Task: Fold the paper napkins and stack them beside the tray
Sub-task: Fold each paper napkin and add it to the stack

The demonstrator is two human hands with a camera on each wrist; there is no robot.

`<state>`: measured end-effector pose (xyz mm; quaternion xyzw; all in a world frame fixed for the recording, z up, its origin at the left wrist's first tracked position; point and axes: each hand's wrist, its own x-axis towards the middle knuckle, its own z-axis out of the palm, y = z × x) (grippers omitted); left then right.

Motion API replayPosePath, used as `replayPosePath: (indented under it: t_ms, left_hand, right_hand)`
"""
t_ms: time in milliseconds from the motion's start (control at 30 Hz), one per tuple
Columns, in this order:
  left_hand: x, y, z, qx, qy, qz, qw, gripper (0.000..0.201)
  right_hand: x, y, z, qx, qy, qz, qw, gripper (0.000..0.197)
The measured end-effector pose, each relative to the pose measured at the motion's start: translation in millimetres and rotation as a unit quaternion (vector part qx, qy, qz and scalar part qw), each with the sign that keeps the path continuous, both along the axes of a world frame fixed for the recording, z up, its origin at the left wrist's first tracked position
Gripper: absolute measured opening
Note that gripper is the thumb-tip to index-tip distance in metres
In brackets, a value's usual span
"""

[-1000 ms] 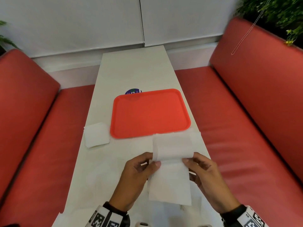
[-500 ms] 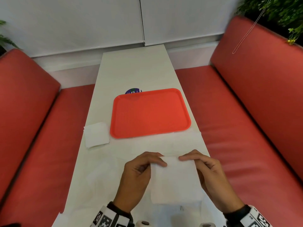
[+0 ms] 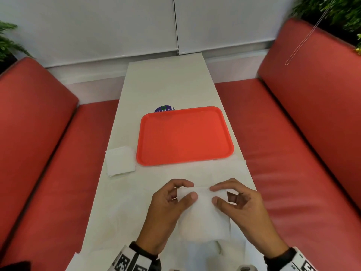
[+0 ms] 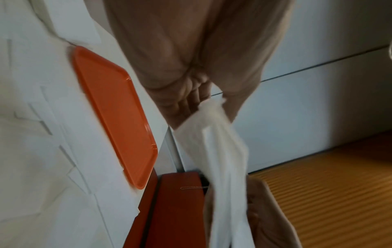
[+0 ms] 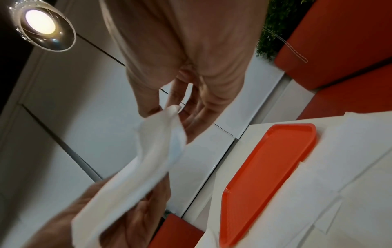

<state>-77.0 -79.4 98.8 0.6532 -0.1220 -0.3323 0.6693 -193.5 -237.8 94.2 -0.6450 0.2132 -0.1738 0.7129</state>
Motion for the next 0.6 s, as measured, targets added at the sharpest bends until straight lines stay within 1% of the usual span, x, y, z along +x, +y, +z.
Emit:
replayPosePath:
  t_ms: [67,133,200,233,300,367,467,533,567,600]
  left_hand:
    - [0.1,1.8,-2.2,0.002,-0.018,0.020,1.000,0.020]
    - [-1.1,3.2,-0.8,0.013,-0.048,0.017,0.999,0.020]
    - [-2.9,3.9,0.3,0.019,-0.073,-0.001,0.997,0.025]
    - [-3.6,3.5,1.3,0.021,-0.079,-0.007,0.997,0.026]
    - [-2.6,4.4,-0.9,0.025,-0.075,-0.008,0.997,0.028]
    - [0.1,6.3,-2.0,0.020,-0.056,0.002,0.998,0.028]
    - [8.8,13.3,-6.7,0.025,-0.038,0.040,0.998,0.027]
    - [15.0,18.7,-9.5,0.027,-0.035,0.064,0.997,0.027]
    - [17.1,21.5,-10.5,0.030,-0.039,0.066,0.997,0.026]
    - [18.5,24.0,-10.1,0.033,-0.046,0.061,0.997,0.025]
  right_hand:
    - [2.5,1.4,1.0,0.042,0.004,-0.008,0.999,0.037]
    - [4.4,0.7,2.8,0.071,0.009,-0.014,0.997,0.042]
    - [5.7,0.2,4.6,0.084,0.021,-0.021,0.996,0.037]
    - [5.9,0.1,4.9,0.074,0.032,-0.024,0.996,0.032]
    - [6.4,0.5,4.5,0.051,0.049,-0.028,0.997,0.018]
    - [6.2,-1.5,4.0,0.057,0.054,-0.040,0.996,0.010]
    - [5.8,-13.4,3.6,0.087,0.039,-0.101,0.990,0.009]
    - [8.5,-19.9,1.1,0.091,0.034,-0.135,0.986,0.009]
    - [11.9,-19.5,-0.5,0.074,0.039,-0.129,0.988,0.012]
    - [16.2,-16.2,-2.1,0.050,0.048,-0.097,0.993,0.017]
